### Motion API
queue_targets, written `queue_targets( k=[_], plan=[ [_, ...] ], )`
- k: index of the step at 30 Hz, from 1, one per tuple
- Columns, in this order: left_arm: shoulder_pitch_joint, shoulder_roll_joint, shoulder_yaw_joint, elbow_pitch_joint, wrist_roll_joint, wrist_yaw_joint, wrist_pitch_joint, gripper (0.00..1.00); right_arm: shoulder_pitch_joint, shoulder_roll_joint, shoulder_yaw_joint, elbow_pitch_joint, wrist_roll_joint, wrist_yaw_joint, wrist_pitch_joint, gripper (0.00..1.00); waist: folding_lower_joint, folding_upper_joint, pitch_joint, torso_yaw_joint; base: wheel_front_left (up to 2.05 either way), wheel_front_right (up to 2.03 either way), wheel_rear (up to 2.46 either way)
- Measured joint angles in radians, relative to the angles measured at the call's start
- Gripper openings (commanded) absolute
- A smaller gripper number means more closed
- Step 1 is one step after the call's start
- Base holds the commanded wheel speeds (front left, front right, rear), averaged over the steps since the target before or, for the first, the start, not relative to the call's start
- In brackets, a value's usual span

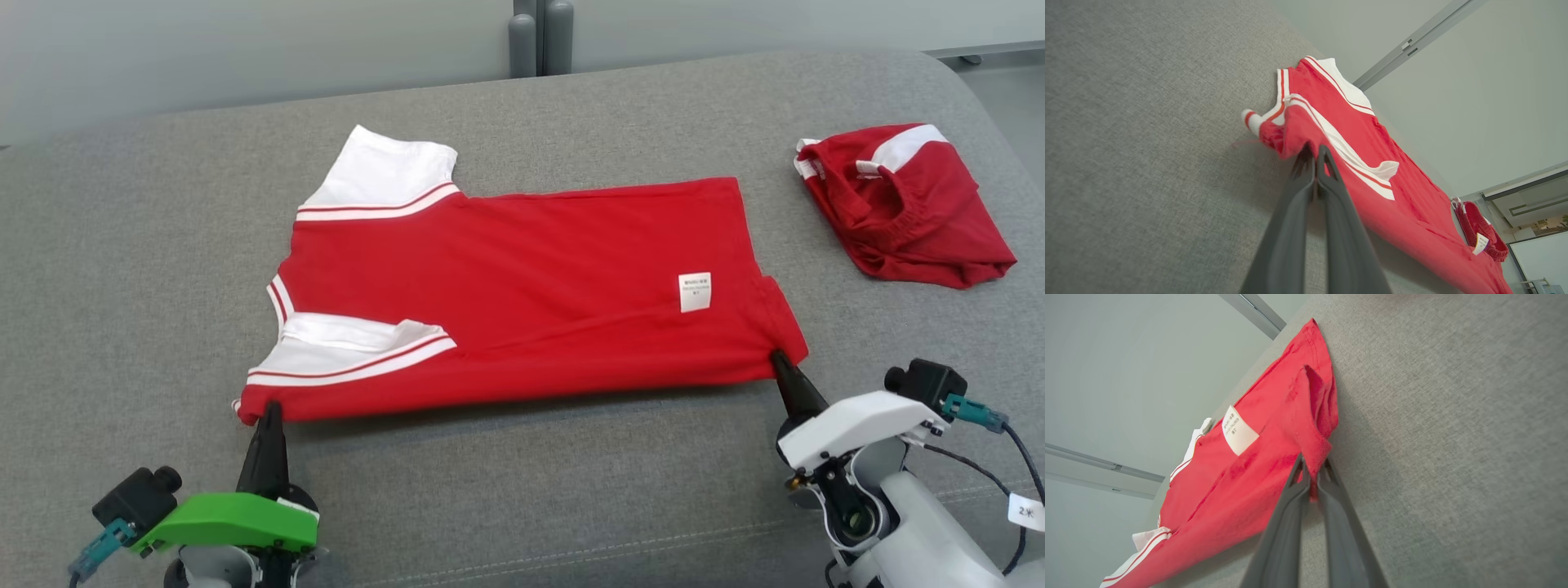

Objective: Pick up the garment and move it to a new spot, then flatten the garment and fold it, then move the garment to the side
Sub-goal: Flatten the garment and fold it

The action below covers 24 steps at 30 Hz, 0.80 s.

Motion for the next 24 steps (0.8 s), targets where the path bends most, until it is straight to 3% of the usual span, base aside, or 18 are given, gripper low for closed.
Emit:
queue_targets(
  k=[10, 19, 20, 21, 22, 23, 24],
  plan=[
    [0.125, 0.001, -0.019, -0.074, 0.002, 0.044, 0.000, 0.00, 0.103, -0.020, 0.001, -0.067, 0.021, 0.000, 0.003, 0.00, 0.0000, 0.0000, -0.005, -0.021, 0.00, 0.00, 0.00],
    [0.138, 0.005, -0.049, -0.069, 0.055, 0.085, 0.011, 0.00, 0.127, -0.030, 0.012, -0.077, 0.019, -0.010, 0.024, 0.00, 0.0000, 0.0000, -0.002, -0.016, 0.00, 0.00, 0.00],
    [0.137, 0.005, -0.050, -0.069, 0.055, 0.090, 0.012, 0.02, 0.127, -0.030, 0.014, -0.080, 0.017, -0.010, 0.025, 0.05, 0.0000, 0.0000, -0.002, -0.016, 0.00, 0.00, 0.00],
    [0.137, 0.005, -0.050, -0.069, 0.055, 0.090, 0.012, 0.22, 0.127, -0.030, 0.014, -0.080, 0.017, -0.010, 0.025, 0.24, 0.0000, 0.0000, -0.002, -0.016, 0.00, 0.00, 0.00],
    [0.137, 0.006, -0.049, -0.068, 0.055, 0.097, 0.015, 0.22, 0.127, -0.030, 0.016, -0.081, 0.015, -0.011, 0.026, 0.24, 0.0000, 0.0000, -0.002, -0.017, 0.00, 0.00, 0.00],
    [0.137, 0.008, -0.049, -0.068, 0.055, 0.098, 0.016, 0.35, 0.127, -0.029, 0.018, -0.082, 0.015, -0.011, 0.031, 0.36, 0.0000, 0.0001, -0.002, -0.020, 0.00, 0.00, 0.00],
    [0.137, 0.010, -0.050, -0.069, 0.056, 0.104, 0.020, 0.45, 0.127, -0.028, 0.019, -0.081, 0.015, -0.012, 0.037, 0.66, 0.0000, 0.0000, -0.002, -0.022, 0.00, 0.00, 0.00]
  ],
)
